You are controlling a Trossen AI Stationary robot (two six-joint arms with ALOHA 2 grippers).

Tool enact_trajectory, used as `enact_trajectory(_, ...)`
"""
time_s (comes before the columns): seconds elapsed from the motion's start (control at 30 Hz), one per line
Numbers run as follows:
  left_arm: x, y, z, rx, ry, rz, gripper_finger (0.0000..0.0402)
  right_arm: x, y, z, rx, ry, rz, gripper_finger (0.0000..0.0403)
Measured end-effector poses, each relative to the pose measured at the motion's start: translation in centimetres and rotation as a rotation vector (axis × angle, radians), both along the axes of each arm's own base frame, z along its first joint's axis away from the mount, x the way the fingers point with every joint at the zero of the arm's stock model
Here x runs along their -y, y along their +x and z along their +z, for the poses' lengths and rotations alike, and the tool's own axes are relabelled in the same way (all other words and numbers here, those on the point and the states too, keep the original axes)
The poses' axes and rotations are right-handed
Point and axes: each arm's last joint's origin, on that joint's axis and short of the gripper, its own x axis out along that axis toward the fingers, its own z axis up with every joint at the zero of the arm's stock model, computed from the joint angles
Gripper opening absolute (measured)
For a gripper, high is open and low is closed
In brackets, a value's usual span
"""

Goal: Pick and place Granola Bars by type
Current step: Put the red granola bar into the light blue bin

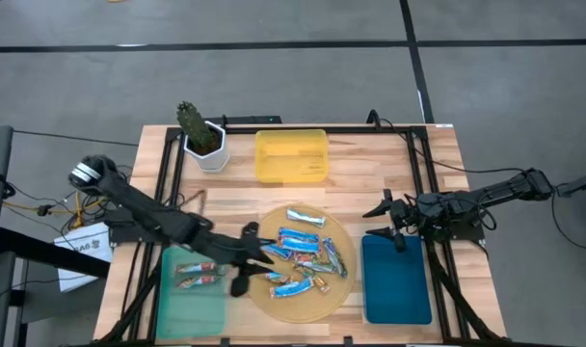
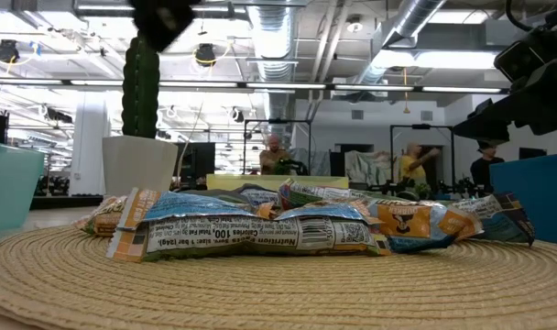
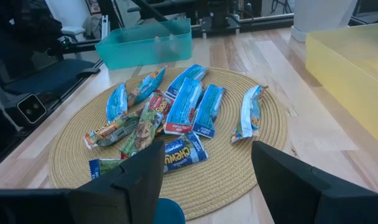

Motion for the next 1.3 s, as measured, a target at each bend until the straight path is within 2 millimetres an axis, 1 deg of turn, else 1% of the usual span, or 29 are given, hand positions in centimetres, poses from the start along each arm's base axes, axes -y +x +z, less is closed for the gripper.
enact_trajectory(0.17, 0.2, 4.6, 0.0, -0.044, 0.020, -0.065, 0.0094, 0.0, 0.0, 0.0, 0.000, 0.000, 0.000, 0.0234)
enact_trajectory(0.3, 0.0, 7.5, 0.6, -0.059, 0.060, -0.107, 0.0094, 0.0, 0.0, 0.0, 0.000, 0.000, 0.000, 0.0234)
enact_trajectory(0.43, -0.1, 9.8, 1.3, -0.052, 0.105, -0.117, 0.0094, 0.0, 0.0, 0.0, 0.000, 0.000, 0.000, 0.0234)
enact_trajectory(0.53, -0.1, 11.0, 1.7, -0.055, 0.113, -0.107, 0.0094, 0.0, 0.0, 0.0, 0.000, 0.000, 0.000, 0.0234)
enact_trajectory(0.6, -0.1, 11.6, 1.8, -0.045, 0.110, -0.100, 0.0094, 0.0, 0.0, 0.0, 0.000, 0.000, 0.000, 0.0234)
enact_trajectory(0.7, -0.2, 11.9, 1.6, -0.049, 0.112, -0.094, 0.0094, 0.0, 0.0, 0.0, 0.000, 0.000, 0.000, 0.0234)
enact_trajectory(0.9, -0.3, 11.9, 1.3, -0.077, 0.132, -0.074, 0.0094, 0.0, 0.0, 0.0, 0.000, 0.000, 0.000, 0.0234)
enact_trajectory(1.03, -0.9, 12.0, 0.9, -0.096, 0.143, -0.051, 0.0094, 0.0, 0.0, 0.0, 0.000, 0.000, 0.000, 0.0234)
enact_trajectory(1.1, -1.2, 12.3, 0.1, -0.115, 0.153, -0.036, 0.0094, 0.0, 0.0, 0.0, 0.000, 0.000, 0.000, 0.0234)
enact_trajectory(1.17, -1.4, 12.7, -1.3, -0.165, 0.163, -0.037, 0.0094, 0.0, 0.0, 0.0, 0.000, 0.000, 0.000, 0.0234)
enact_trajectory(1.3, -1.1, 13.6, -3.8, -0.230, 0.142, -0.086, 0.0094, 0.0, 0.0, 0.0, 0.001, 0.000, 0.000, 0.0234)
